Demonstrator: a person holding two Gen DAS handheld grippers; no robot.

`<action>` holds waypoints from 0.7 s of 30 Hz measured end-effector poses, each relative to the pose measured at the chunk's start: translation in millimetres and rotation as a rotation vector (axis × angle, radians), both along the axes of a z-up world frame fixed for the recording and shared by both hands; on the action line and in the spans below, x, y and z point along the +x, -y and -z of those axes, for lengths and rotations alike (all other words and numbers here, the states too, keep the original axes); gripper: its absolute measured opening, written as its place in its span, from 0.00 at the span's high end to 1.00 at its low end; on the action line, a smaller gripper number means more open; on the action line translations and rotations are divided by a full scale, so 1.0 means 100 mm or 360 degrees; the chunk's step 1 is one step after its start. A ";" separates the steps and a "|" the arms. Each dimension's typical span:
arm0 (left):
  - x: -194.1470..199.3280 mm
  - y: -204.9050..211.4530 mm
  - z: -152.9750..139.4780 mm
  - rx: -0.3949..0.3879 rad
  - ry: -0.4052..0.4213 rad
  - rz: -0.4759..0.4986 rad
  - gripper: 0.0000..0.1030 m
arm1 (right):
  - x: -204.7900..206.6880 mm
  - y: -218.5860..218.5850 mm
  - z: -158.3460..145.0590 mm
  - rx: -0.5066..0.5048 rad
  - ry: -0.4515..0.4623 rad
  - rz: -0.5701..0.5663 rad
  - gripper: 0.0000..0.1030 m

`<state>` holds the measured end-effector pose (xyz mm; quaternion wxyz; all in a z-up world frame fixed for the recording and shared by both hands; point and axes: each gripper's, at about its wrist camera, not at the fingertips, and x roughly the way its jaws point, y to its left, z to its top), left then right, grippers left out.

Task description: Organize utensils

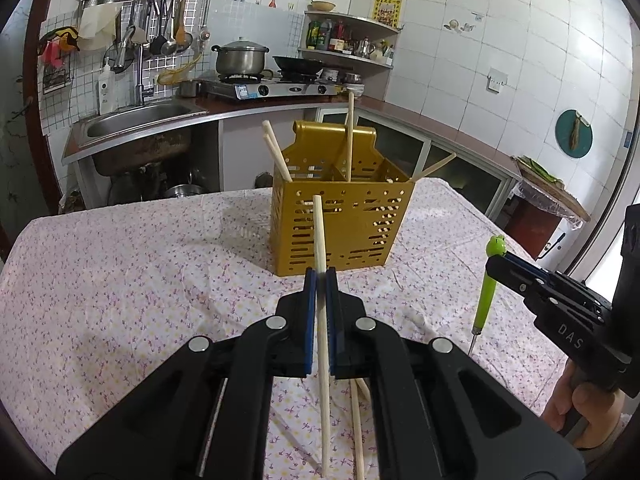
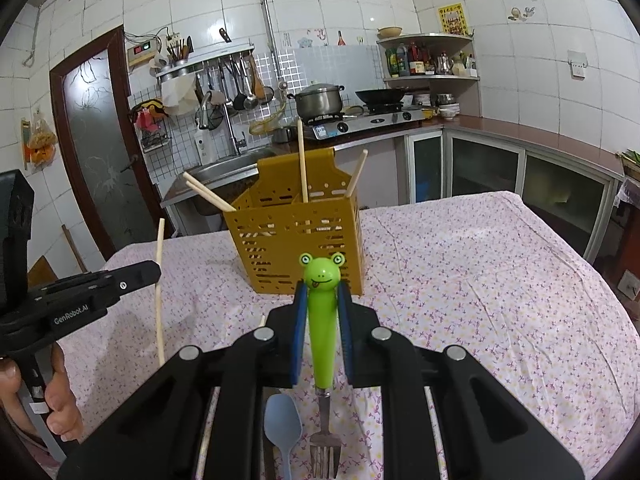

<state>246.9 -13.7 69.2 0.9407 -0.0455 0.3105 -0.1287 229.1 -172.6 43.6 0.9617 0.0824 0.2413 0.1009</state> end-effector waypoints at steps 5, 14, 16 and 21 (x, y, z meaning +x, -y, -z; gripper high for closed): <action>-0.04 0.01 -0.09 -0.0011 0.0031 0.0006 0.97 | -0.07 0.04 -0.09 0.0008 0.0046 0.0005 0.85; -0.06 0.04 -0.26 -0.0014 0.0076 0.0010 0.97 | -0.09 0.08 -0.20 0.0001 0.0089 0.0020 0.86; -0.03 0.03 -0.29 -0.0019 0.0078 0.0006 0.97 | -0.06 0.09 -0.22 -0.0002 0.0089 0.0024 0.86; 0.02 0.03 -0.35 -0.0017 0.0087 0.0006 0.97 | -0.02 0.10 -0.29 -0.0007 0.0095 0.0023 0.86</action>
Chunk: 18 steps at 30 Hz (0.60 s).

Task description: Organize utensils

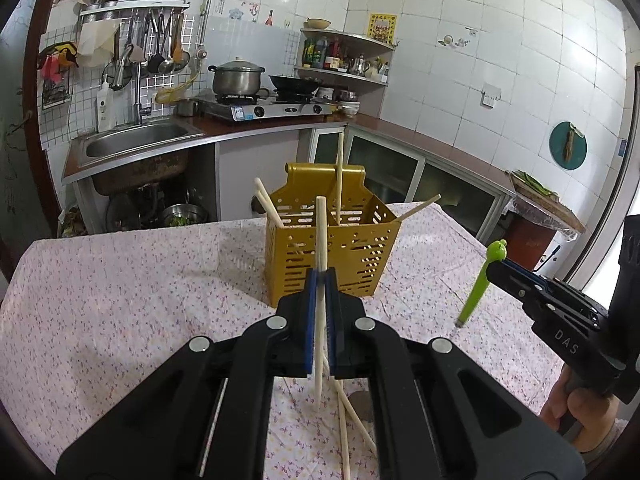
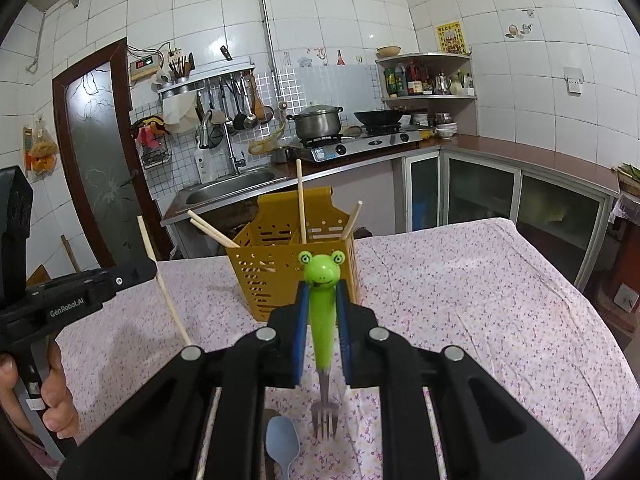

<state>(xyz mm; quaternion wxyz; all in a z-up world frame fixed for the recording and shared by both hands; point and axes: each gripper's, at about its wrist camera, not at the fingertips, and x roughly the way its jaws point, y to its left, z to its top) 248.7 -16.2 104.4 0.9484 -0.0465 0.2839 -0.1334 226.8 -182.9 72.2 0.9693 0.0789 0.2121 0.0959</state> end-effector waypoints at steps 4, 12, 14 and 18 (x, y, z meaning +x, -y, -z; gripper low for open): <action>0.05 0.00 -0.07 -0.0003 0.0013 0.0000 0.98 | 0.03 0.00 -0.04 -0.0007 0.0005 0.0002 0.86; 0.13 -0.01 -0.09 -0.0002 0.0017 -0.0007 0.98 | 0.15 0.01 -0.06 -0.0006 0.0004 0.0003 0.87; 0.16 0.00 -0.07 0.0005 0.0011 -0.0005 1.00 | 0.20 0.01 -0.04 0.0003 -0.0006 0.0004 0.96; 0.21 0.02 -0.07 0.0013 0.0012 -0.0002 1.00 | 0.25 0.00 -0.05 0.0001 -0.0005 0.0002 0.97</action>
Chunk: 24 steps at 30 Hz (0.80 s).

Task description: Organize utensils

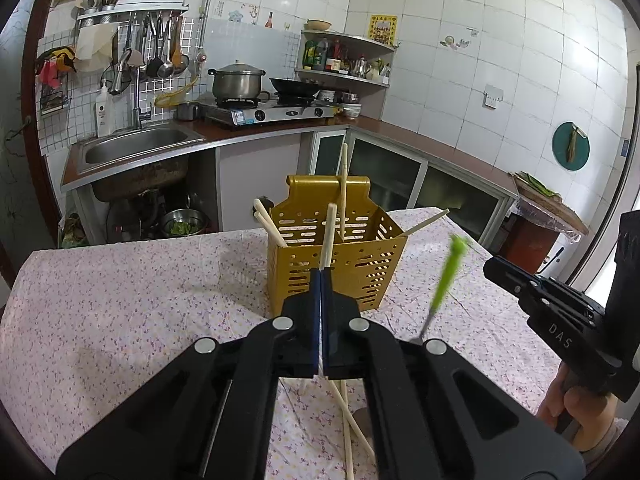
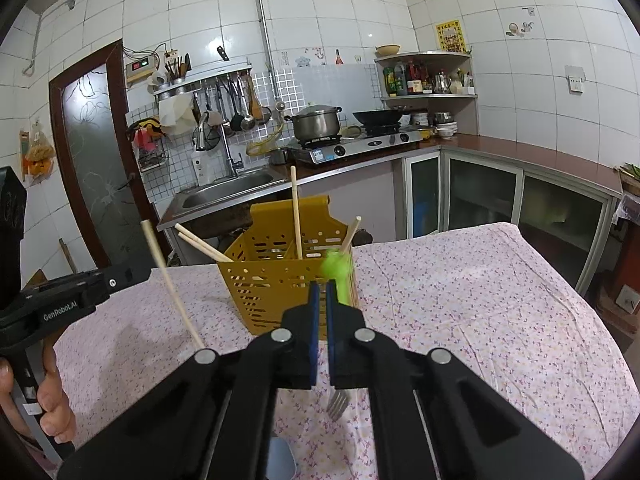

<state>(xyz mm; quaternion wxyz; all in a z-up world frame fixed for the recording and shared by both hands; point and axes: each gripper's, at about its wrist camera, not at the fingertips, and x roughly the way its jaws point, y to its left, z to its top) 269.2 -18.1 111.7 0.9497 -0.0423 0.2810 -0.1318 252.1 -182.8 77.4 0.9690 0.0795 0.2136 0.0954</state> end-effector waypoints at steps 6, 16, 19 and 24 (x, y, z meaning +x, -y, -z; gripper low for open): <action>0.06 0.00 0.03 0.0001 -0.0011 -0.0004 1.00 | 0.10 0.06 0.06 -0.0015 -0.0037 0.0029 0.97; 0.24 -0.02 0.44 0.0025 -0.0190 -0.0008 1.00 | 0.33 0.32 0.51 0.0011 -0.0294 0.0117 0.95; 0.29 -0.02 0.62 0.0049 -0.0261 -0.0013 1.00 | 0.38 0.39 0.63 0.0011 -0.0346 0.0148 0.95; 0.36 -0.10 0.90 0.0028 -0.0373 -0.0025 0.88 | 0.47 0.52 0.83 0.0006 -0.0449 0.0203 0.95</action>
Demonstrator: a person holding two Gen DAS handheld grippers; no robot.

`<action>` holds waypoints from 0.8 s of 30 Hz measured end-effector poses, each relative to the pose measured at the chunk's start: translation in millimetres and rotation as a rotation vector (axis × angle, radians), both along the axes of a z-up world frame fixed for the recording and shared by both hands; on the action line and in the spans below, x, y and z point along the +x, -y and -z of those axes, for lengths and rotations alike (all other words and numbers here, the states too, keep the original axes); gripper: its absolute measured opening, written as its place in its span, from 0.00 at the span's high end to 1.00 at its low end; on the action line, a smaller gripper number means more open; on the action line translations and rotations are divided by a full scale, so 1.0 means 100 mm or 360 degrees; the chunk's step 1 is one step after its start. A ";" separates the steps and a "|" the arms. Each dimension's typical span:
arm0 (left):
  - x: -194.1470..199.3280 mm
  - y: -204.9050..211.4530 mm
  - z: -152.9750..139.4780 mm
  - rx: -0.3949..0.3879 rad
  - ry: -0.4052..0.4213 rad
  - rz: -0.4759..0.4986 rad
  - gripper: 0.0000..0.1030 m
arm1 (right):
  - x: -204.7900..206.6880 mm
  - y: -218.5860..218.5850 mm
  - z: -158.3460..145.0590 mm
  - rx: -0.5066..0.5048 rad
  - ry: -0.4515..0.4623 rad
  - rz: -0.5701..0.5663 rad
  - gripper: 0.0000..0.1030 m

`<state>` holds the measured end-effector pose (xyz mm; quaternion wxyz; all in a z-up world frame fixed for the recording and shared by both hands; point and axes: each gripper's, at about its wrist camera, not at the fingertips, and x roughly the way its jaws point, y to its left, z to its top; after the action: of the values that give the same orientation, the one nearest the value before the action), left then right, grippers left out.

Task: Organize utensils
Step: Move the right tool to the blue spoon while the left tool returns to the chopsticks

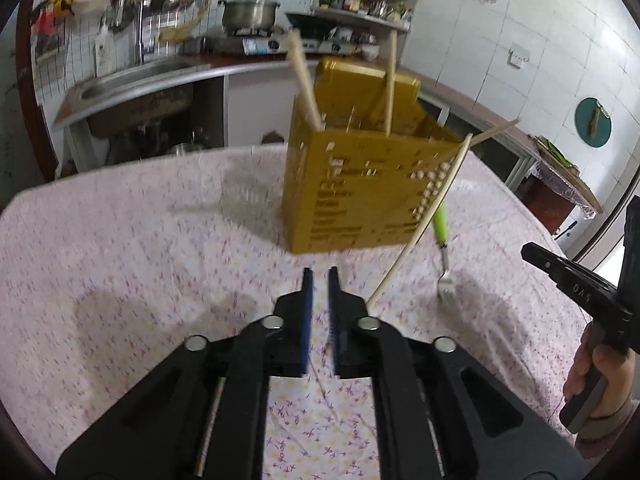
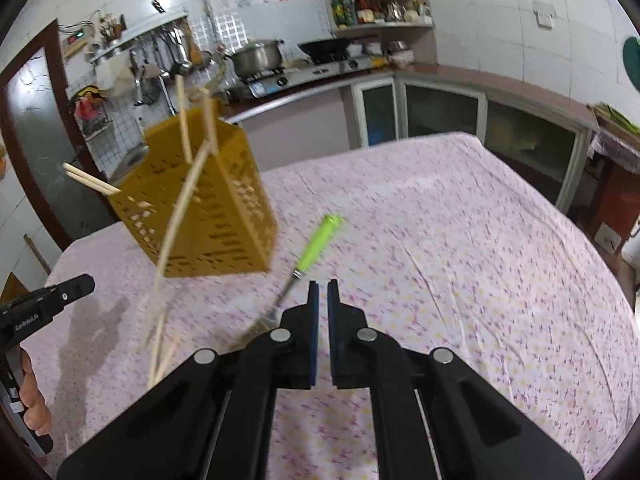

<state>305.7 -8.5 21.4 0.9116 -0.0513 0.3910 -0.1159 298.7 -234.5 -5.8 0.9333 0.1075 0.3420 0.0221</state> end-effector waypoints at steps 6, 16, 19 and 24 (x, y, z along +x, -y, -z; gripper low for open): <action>-0.03 0.03 0.15 0.0042 -0.0016 0.0008 0.62 | 0.01 -0.03 0.16 -0.0021 -0.0079 -0.0029 0.95; -0.28 0.03 0.44 0.0081 -0.0141 0.0027 0.50 | -0.34 -0.26 0.29 -0.0085 -0.0112 -0.0105 0.52; -0.40 0.01 0.47 0.0074 -0.0161 0.0038 0.48 | -0.46 -0.32 0.33 -0.0064 -0.0139 -0.0137 0.52; -0.59 0.07 0.54 0.0077 -0.0188 0.0089 0.46 | -0.70 -0.47 0.38 -0.0061 -0.0155 -0.0211 0.52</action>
<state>247.0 -15.0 -32.6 0.8844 -0.0251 0.4480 -0.1286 228.7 -187.1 -43.4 0.9140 0.0676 0.3936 0.0719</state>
